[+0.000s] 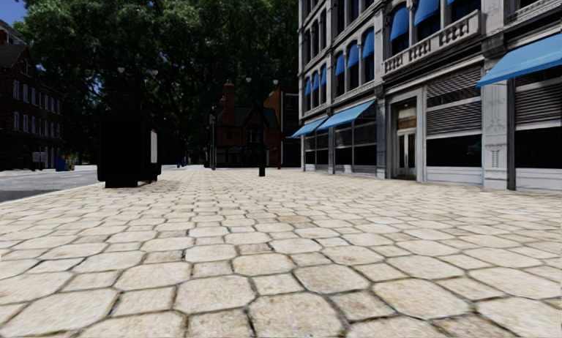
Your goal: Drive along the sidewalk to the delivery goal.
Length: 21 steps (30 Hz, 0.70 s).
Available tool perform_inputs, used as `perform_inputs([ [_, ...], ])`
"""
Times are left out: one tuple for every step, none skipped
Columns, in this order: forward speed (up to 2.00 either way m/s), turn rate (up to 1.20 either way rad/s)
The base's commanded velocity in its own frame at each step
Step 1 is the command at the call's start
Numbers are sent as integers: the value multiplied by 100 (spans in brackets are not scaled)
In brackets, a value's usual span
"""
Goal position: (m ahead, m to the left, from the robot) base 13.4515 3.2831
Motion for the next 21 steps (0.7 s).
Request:
perform_inputs([
  [200,55],
  [200,55],
  [200,55],
  [200,55],
  [200,55],
  [200,55],
  [200,55],
  [200,43],
  [200,43],
  [200,32],
  [200,29],
  [200,29],
  [200,29],
  [200,29],
  [200,29],
  [200,29],
  [200,29],
  [200,43],
  [200,45],
  [200,46],
  [200,46],
])
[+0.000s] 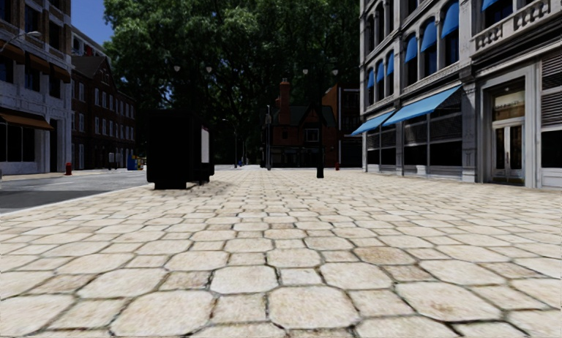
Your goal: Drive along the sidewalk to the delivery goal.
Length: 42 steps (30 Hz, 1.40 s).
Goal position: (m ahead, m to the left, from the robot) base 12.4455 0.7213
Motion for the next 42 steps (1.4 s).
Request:
perform_inputs([
  [200,46],
  [200,46],
  [200,46],
  [200,46],
  [200,46],
  [200,46],
  [200,46],
  [200,46],
  [200,34],
  [200,0],
  [200,0],
  [200,0],
  [200,0],
  [200,0],
  [200,0],
  [200,0],
  [200,0],
  [200,0],
  [200,0],
  [200,0],
  [200,0],
  [200,0],
  [200,0],
  [200,0],
  [200,0],
  [200,0],
  [200,0],
  [200,0],
  [200,0],
  [200,0],
  [200,0],
  [200,0],
  [200,0],
  [200,0],
  [200,0],
  [200,0],
  [200,0],
  [200,0],
  [200,0],
  [200,0],
  [200,0],
  [200,0],
])
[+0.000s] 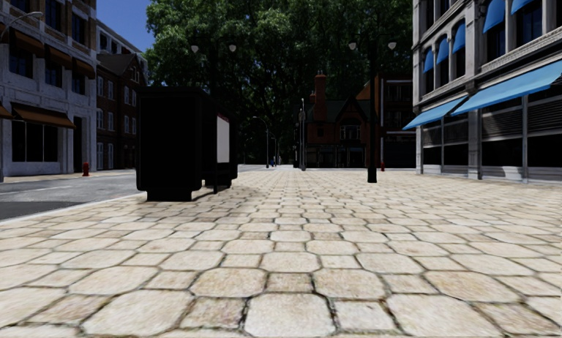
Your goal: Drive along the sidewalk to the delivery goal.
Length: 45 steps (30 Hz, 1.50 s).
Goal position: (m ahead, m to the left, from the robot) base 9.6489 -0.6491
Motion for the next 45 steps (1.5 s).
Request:
perform_inputs([
  [200,0],
  [200,0],
  [200,0],
  [200,0],
  [200,0],
  [200,0],
  [200,0],
  [200,0],
  [200,0],
  [200,0],
  [200,0],
  [200,0],
  [200,0],
  [200,0],
  [200,0],
  [200,0],
  [200,0],
  [200,0],
  [200,0],
  [200,0],
  [200,0],
  [200,0],
  [200,0],
  [200,0],
  [200,0],
  [200,0],
  [200,0],
  [200,0],
  [200,0],
  [200,0],
  [200,0],
  [200,0],
  [200,0],
  [200,0],
  [200,0],
  [200,0],
  [200,0],
  [200,0],
  [200,0],
  [200,0],
  [200,-12],
  [200,-20],
  [200,-20],
  [200,-26],
  [200,-27],
])
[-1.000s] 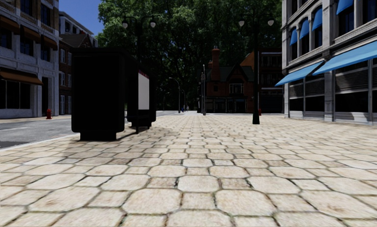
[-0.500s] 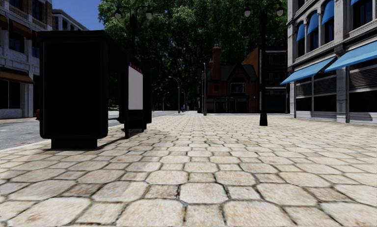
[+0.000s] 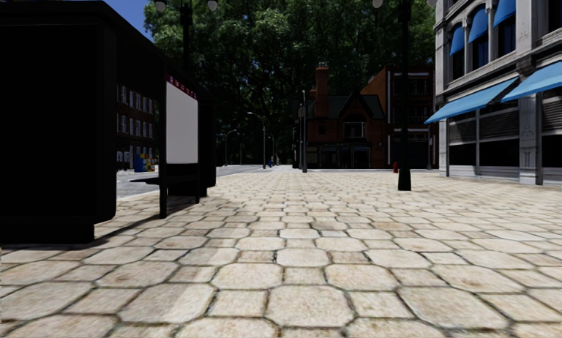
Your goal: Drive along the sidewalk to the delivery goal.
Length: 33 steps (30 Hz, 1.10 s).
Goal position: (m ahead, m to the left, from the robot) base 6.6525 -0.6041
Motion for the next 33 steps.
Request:
perform_inputs([
  [200,-27],
  [200,-19],
  [200,0],
  [200,0],
  [200,0],
  [200,0],
  [200,0],
  [200,0],
  [200,0],
  [200,0],
  [200,0],
  [200,0],
  [200,0],
  [200,0],
  [200,0],
  [200,0],
  [200,0],
  [200,0],
  [200,0],
  [200,0],
  [200,0],
  [200,0],
  [200,0],
  [200,0],
  [200,0],
  [200,0],
  [200,0],
  [200,0],
  [200,0],
  [200,0],
  [200,0],
  [200,0],
  [200,0],
])
